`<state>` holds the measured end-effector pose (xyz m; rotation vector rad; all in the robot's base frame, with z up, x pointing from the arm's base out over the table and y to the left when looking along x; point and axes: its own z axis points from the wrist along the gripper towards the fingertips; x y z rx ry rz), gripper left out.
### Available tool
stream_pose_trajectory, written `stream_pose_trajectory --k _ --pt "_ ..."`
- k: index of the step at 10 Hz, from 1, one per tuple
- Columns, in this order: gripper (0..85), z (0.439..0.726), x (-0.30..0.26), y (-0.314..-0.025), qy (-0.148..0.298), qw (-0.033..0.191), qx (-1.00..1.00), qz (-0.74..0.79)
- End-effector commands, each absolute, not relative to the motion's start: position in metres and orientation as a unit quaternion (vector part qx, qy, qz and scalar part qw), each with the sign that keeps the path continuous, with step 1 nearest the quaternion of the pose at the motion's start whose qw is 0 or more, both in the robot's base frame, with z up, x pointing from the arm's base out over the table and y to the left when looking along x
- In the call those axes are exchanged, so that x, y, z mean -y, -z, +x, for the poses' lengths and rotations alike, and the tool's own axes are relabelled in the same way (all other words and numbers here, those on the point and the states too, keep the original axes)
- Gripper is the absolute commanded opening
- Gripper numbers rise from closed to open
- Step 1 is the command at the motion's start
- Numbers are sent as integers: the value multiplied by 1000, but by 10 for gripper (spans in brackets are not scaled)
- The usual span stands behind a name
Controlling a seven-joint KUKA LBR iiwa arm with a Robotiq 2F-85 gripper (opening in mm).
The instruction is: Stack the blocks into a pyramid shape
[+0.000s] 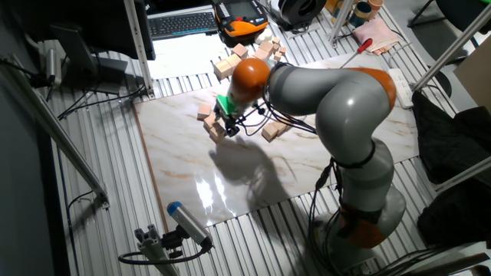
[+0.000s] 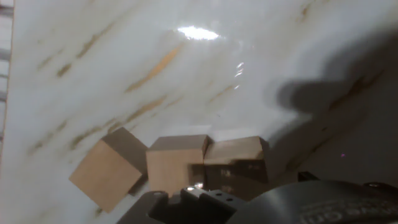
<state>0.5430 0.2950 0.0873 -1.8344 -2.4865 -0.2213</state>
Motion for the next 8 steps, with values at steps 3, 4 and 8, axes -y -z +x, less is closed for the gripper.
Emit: stream_pose_trajectory --k 3,4,8 --pt "680 543 -295 -88 58 39 890 -450" --pt "680 542 -295 -88 62 43 897 -436" --pt "680 539 -300 -85 70 45 901 -426"
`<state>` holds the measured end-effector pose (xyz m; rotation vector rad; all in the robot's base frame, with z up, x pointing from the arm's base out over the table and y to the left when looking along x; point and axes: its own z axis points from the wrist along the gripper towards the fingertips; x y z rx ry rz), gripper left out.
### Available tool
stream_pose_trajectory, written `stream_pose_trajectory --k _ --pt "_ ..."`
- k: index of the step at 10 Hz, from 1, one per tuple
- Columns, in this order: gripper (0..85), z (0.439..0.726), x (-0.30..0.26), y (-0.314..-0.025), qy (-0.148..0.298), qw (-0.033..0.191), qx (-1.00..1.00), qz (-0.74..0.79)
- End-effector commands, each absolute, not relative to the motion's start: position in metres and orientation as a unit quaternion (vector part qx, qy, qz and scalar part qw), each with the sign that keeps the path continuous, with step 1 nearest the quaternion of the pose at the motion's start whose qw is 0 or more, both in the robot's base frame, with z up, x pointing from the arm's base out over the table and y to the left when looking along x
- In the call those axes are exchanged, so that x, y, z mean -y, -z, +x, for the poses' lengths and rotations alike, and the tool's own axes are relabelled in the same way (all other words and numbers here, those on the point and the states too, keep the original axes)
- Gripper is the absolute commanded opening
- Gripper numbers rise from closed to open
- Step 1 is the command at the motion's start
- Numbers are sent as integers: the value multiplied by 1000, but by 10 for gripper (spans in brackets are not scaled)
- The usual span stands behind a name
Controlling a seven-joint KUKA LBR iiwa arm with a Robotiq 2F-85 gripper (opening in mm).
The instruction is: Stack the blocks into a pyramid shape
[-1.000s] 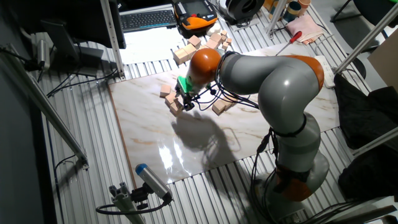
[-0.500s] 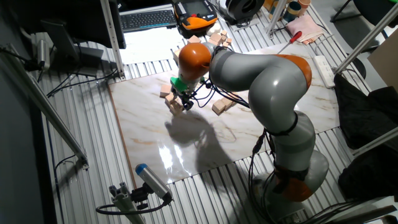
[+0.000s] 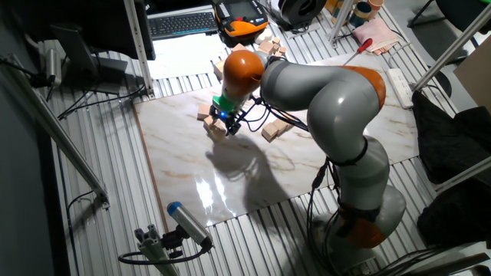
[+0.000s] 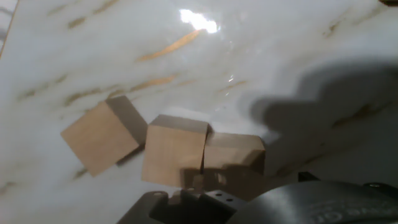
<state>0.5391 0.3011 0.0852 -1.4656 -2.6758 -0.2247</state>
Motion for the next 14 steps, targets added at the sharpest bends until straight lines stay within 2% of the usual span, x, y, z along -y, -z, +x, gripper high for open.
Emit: stream_pose_trajectory --k 1,8,14 --pt "680 539 -302 -85 70 45 902 -424" --pt "680 532 -316 -74 51 33 900 -432" --pt "680 533 -320 -69 51 32 897 -438"
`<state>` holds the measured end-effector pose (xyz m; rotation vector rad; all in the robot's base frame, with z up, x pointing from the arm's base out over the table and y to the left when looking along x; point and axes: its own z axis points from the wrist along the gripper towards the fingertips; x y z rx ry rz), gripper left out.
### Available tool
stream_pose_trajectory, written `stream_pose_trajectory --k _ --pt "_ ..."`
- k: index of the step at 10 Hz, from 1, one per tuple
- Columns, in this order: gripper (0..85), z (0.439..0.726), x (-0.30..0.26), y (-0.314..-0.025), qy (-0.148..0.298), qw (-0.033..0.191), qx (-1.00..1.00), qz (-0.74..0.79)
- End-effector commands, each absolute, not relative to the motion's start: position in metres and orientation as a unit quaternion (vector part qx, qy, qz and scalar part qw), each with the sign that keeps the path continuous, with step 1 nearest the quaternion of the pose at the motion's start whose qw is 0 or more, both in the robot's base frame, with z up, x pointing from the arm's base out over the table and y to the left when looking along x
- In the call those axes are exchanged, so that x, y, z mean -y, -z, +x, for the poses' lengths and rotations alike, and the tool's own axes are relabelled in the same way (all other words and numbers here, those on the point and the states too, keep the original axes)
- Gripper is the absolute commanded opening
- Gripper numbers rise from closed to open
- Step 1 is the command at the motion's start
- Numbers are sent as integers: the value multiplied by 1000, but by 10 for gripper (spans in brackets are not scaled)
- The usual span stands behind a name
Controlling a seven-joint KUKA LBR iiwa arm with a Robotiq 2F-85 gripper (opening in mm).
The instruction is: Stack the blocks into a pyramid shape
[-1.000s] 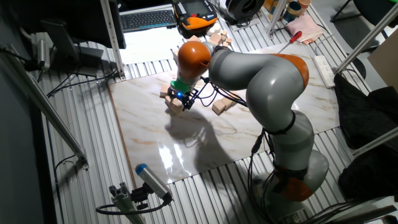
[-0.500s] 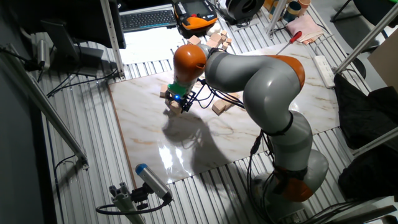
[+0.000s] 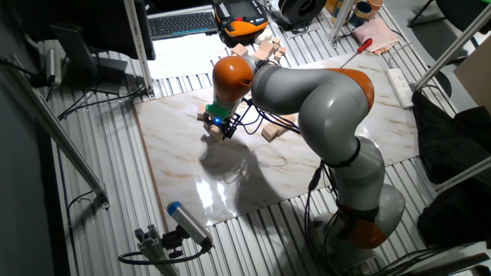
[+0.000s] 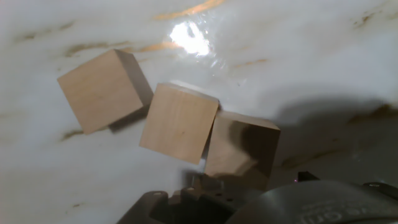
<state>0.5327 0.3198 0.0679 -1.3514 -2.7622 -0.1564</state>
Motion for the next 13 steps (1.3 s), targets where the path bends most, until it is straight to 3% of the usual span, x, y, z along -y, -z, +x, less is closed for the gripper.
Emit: stream_pose_trajectory --k 1,13 --pt "680 533 -320 -67 49 30 896 -440" --pt "680 541 -310 -53 24 20 903 -429"
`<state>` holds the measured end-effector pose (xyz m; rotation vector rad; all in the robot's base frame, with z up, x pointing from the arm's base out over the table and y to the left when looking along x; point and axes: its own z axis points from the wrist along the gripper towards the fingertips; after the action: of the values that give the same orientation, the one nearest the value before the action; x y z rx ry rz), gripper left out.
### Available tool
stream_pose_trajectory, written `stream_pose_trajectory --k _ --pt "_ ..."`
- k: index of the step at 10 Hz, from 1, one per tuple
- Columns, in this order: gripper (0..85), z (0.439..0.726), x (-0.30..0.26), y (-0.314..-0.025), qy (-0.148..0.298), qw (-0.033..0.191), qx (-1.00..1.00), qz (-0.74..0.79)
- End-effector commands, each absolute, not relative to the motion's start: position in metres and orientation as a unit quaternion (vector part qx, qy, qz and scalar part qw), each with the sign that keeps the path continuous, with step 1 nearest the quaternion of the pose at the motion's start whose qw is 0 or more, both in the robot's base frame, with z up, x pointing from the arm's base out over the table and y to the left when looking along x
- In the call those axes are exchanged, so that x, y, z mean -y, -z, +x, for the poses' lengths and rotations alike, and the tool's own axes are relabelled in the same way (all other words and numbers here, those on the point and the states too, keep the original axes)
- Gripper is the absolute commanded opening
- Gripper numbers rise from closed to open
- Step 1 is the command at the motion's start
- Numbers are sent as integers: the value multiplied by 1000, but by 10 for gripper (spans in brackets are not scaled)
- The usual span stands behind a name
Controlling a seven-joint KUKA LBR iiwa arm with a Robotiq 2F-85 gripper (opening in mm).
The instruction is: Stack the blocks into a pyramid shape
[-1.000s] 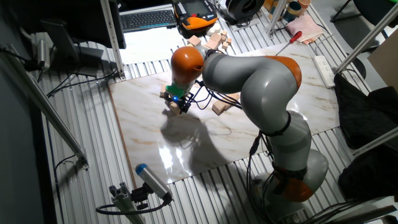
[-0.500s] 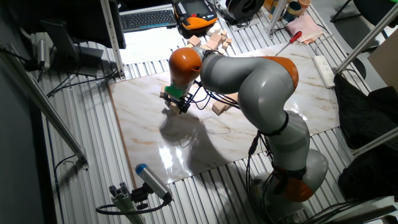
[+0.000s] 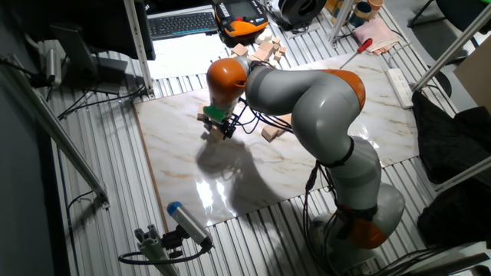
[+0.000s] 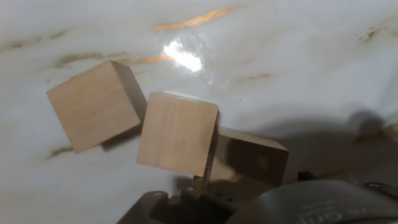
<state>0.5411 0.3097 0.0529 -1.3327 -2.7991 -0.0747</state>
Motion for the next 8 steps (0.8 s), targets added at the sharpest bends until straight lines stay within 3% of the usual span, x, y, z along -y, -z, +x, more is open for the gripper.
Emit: stream_pose_trajectory --k 1,6,8 --pt "680 542 -308 -53 23 20 903 -429" --pt "680 550 -300 -52 19 17 907 -420" --pt "340 548 -302 -52 21 17 908 -418"
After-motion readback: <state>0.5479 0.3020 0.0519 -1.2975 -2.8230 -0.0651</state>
